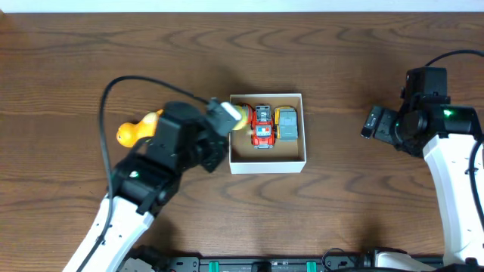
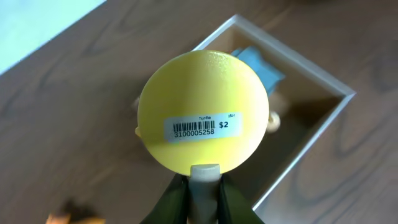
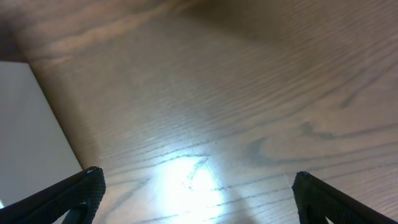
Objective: Pack container
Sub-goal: 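Carry the yellow toy with left gripper over the box and lower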
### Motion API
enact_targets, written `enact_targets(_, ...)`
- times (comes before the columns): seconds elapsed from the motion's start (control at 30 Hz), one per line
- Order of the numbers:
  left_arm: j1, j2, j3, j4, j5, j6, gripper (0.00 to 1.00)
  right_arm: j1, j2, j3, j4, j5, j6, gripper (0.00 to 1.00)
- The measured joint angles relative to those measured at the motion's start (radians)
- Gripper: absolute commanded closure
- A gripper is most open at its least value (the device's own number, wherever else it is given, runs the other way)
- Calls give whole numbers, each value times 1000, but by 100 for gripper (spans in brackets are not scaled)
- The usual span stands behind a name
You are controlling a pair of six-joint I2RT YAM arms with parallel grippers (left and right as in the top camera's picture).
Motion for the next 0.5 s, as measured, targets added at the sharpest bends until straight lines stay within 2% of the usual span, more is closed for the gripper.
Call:
enact_targets(0.2, -98, 160, 35, 0, -29, 10, 94, 0, 0, -84, 37, 0, 0, 1)
enact_targets(0.5, -128, 383, 35, 7, -48, 48, 94, 0, 0, -119, 64, 14, 0, 1)
